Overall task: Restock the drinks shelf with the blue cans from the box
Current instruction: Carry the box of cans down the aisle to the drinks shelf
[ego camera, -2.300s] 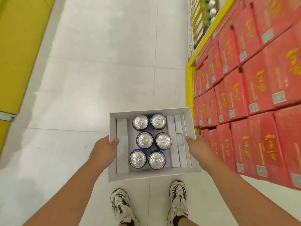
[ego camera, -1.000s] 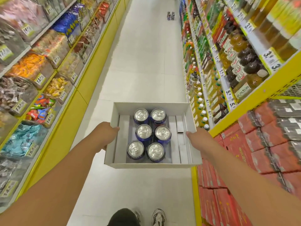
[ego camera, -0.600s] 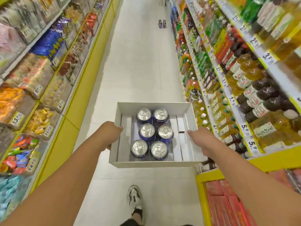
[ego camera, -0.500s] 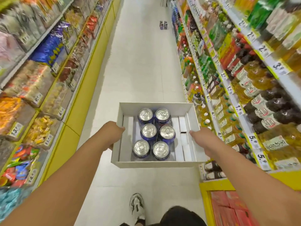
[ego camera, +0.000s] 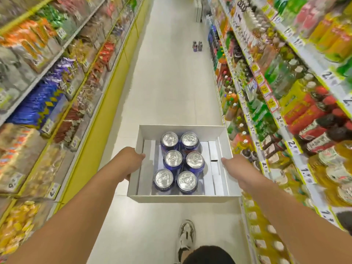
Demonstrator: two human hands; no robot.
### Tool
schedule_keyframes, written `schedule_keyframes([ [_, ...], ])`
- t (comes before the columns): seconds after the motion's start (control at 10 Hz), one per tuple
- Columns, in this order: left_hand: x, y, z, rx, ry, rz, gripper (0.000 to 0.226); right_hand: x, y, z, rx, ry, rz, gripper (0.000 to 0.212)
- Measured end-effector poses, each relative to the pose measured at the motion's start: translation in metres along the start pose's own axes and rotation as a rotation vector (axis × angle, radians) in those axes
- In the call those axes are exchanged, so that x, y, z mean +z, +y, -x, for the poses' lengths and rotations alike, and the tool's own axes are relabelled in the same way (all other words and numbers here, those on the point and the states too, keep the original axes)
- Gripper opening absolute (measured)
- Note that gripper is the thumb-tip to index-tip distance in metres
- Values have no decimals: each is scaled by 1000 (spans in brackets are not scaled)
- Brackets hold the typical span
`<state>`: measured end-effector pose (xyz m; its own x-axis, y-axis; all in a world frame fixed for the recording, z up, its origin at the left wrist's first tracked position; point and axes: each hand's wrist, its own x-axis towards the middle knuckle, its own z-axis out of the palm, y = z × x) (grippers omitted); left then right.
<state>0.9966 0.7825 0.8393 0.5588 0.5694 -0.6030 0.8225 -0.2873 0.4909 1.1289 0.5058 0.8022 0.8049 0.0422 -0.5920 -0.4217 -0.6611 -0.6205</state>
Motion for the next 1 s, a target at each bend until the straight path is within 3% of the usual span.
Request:
schedule_keyframes([
  [0.1, -19, 55, -53, 22, 23, -19, 16, -11, -57, -58, -25, 1, 21, 44],
  [0.5, -101, 241, -322, 56, -8, 2, 26, -17, -291, -283, -11, 51, 77, 36],
  [0.8, -189, 397, -512, 57, -37, -36, 33, -17, -455, -457, 16, 25, -12, 58],
  [1.0, -222, 497, -636, 61, -15, -48, 27, -25, -559, -584, 6, 34, -45, 56],
])
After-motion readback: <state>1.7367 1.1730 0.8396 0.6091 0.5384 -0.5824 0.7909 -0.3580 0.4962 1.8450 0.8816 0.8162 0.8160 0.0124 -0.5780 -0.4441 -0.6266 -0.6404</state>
